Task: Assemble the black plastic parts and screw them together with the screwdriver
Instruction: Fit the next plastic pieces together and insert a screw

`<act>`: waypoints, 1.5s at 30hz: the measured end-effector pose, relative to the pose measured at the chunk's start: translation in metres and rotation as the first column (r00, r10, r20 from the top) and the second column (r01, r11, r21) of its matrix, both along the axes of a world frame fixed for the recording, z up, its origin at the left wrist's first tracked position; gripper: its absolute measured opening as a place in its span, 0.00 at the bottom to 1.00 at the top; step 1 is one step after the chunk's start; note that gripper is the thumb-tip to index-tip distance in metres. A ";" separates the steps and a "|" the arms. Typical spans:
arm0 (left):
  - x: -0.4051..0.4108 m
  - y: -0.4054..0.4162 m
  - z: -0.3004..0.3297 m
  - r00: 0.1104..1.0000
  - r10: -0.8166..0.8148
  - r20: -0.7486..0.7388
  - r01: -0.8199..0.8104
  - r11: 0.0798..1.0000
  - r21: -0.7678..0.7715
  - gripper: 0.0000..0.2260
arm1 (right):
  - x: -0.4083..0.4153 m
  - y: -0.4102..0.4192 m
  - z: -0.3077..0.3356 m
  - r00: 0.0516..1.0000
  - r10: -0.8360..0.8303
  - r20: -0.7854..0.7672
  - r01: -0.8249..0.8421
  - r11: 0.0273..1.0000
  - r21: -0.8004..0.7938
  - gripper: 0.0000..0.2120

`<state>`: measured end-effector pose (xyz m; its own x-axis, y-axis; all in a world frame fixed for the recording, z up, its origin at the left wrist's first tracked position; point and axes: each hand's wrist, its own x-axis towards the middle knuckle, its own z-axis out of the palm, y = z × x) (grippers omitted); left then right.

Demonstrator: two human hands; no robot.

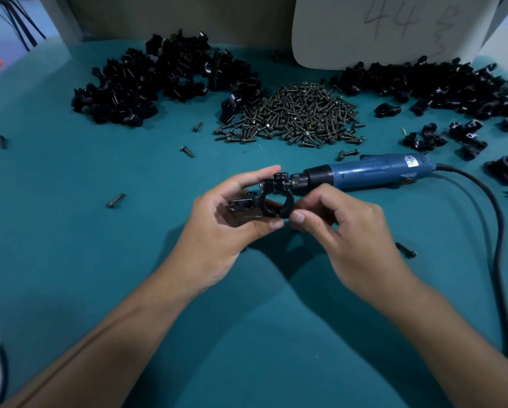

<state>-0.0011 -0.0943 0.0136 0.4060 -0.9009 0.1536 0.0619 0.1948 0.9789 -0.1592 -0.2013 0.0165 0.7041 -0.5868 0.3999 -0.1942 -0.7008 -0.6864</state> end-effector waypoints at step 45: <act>0.000 0.002 -0.004 0.993 0.016 0.121 -0.027 0.995 0.093 0.23 | -0.002 0.002 -0.004 0.970 0.076 -0.231 -0.070 0.997 0.031 0.15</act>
